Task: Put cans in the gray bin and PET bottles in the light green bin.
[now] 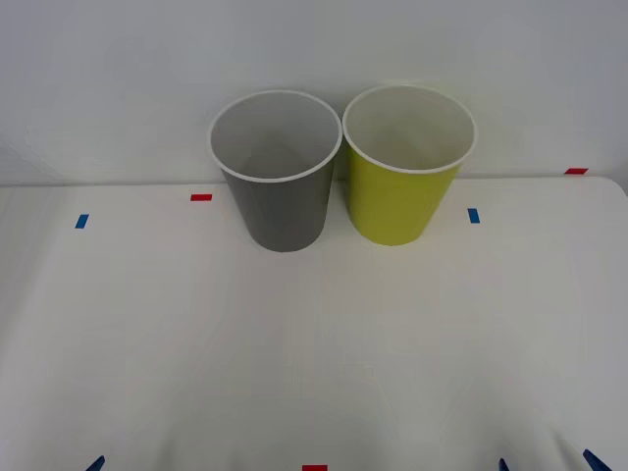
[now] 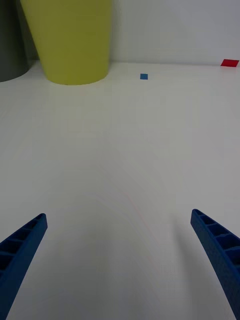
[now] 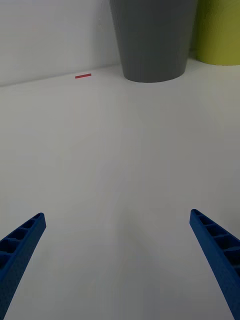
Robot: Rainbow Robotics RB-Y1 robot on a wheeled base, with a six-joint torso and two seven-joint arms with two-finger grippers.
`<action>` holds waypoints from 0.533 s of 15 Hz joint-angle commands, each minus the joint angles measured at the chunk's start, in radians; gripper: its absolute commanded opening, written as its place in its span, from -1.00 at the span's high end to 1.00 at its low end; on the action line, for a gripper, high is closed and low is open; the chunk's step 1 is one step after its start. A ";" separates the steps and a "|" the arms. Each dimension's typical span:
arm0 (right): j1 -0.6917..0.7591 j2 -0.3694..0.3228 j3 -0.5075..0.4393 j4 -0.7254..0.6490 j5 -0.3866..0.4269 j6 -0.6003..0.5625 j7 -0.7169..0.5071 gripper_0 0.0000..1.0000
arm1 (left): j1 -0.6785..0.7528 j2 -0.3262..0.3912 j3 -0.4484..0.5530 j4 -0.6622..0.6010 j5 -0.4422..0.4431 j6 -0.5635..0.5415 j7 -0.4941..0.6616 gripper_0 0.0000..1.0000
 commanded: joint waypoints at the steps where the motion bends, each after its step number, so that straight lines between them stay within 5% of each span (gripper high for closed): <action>1: 0.000 0.000 0.000 0.000 0.000 0.000 0.000 -1.00 | 0.000 0.000 0.000 0.000 0.000 0.000 0.000 -1.00; 8: 0.000 0.000 0.000 0.000 0.000 0.000 0.000 -1.00 | 0.000 0.000 0.000 0.000 0.000 0.000 0.000 -1.00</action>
